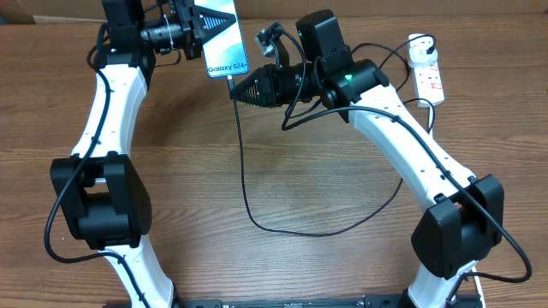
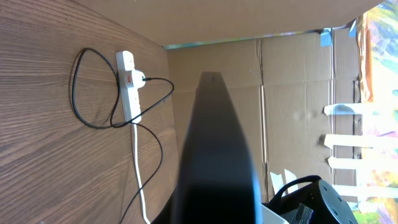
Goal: Plug charger to phone and switch on socket
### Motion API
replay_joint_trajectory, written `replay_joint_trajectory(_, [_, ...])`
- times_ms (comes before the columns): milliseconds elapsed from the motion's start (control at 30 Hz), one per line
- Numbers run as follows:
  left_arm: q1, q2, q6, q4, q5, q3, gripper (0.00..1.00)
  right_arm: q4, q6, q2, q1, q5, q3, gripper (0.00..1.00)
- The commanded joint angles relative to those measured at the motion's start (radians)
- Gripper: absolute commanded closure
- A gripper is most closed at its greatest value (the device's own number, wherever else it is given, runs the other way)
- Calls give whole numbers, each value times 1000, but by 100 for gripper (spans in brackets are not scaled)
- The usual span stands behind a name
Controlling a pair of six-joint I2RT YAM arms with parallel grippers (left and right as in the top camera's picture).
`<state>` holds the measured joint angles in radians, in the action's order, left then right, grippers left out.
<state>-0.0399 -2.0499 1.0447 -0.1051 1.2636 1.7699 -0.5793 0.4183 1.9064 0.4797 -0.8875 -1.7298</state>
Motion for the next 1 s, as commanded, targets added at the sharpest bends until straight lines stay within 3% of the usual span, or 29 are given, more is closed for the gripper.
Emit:
replay_joint_trajectory(0, [-5,9,-12,5,46,-2,96,6,1,-36,-3,-10,-20,96])
replay_joint_trajectory(967, [-5,9,-20,5,78,-2,96,55,64,-36,-3,43,-20,96])
